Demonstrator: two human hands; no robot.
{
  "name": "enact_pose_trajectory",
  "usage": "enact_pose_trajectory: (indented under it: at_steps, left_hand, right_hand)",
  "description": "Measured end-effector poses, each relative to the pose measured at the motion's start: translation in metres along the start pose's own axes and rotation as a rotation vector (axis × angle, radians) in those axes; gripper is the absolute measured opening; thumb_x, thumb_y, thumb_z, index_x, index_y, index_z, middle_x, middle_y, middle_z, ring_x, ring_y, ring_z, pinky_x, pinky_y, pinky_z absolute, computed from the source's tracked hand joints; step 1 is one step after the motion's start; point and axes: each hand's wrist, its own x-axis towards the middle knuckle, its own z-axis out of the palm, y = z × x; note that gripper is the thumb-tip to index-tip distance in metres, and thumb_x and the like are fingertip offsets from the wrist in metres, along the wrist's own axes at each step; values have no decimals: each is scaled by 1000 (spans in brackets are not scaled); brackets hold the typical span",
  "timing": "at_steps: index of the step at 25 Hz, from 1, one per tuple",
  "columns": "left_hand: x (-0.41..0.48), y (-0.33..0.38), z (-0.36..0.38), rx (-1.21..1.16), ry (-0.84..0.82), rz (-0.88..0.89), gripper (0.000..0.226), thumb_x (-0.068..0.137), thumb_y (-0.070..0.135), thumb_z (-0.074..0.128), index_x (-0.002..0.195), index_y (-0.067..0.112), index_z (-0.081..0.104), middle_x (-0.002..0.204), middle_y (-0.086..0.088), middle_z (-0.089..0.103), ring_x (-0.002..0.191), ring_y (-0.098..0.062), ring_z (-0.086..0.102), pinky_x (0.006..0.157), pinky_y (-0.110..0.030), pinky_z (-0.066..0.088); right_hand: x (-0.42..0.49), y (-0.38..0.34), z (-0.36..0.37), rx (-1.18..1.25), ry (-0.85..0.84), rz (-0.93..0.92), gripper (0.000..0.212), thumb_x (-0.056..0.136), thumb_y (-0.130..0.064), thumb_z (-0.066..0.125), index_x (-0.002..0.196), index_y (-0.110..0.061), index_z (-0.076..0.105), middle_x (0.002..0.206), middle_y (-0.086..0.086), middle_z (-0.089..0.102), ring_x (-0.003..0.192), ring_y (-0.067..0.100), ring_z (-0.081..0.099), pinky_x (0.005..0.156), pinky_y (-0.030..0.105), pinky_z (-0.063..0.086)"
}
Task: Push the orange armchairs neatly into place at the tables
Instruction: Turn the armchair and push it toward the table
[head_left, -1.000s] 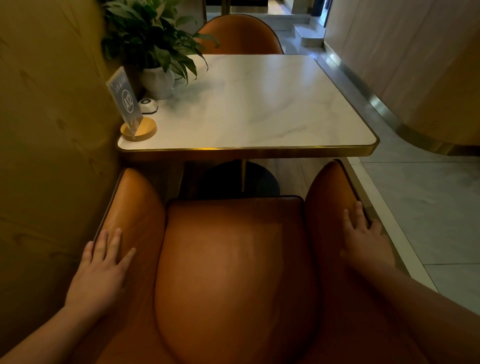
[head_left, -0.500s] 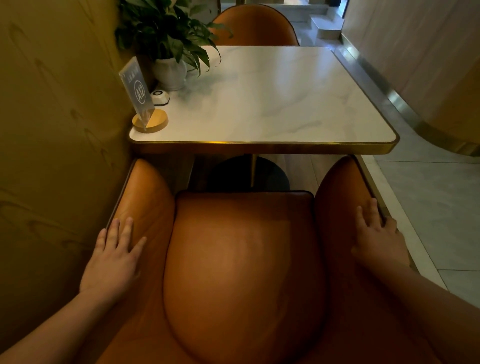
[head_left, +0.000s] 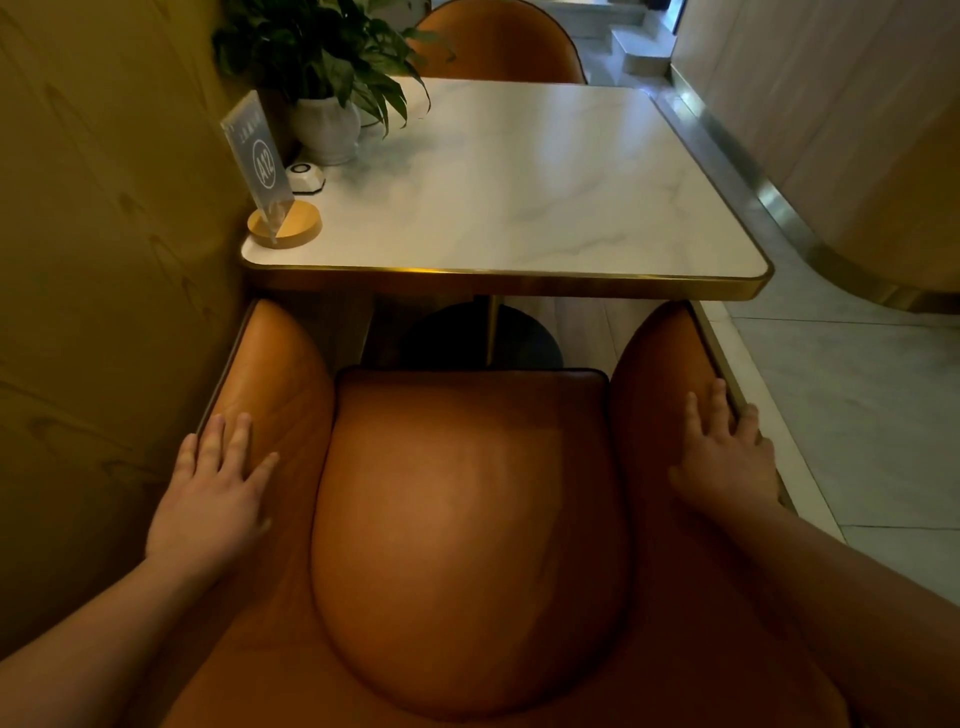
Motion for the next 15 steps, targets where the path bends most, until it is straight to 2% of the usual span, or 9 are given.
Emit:
enact_pose_trajectory:
  at_steps: [2,6,11,13,15]
  left_hand:
    - [0,1,-2,-19,-6,-12,76,82,54,68,148,30,41,162,-20,-10,149,-41,-15,111,-49,-27]
    - [0,0,-4,-61,-4,-8,68,82,56,67,143,30,50,164,-17,-6,150,-37,-11,112,-45,-28]
    - [-8,8,-9,-133,12,-33,66,87,66,50,143,31,49,165,-15,-3,150,-34,-12,108,-40,-32]
    - [-11,15,-16,-198,-23,-70,68,90,69,40,148,33,40,166,-13,-4,151,-34,-12,113,-45,-25]
    - [-16,22,-27,-254,-75,-110,69,91,70,33,151,35,33,166,-12,2,151,-34,-6,120,-52,-8]
  right_hand:
    - [0,1,3,-24,21,-16,86,95,-46,43,156,-20,-12,160,16,-26,148,46,-9,118,59,19]
    - [-2,5,9,-65,99,-73,88,94,-54,44,156,-18,-7,162,18,-20,148,41,-16,121,56,6]
    - [-12,3,12,-61,158,-169,92,91,-63,47,157,-20,-2,163,13,-14,149,33,-18,122,52,-1]
    - [-18,-1,10,-55,158,-196,91,91,-64,46,157,-22,-1,164,11,-13,150,32,-16,122,52,0]
    - [-28,-7,8,-42,162,-225,91,91,-65,45,157,-24,0,165,9,-12,150,31,-14,122,51,1]
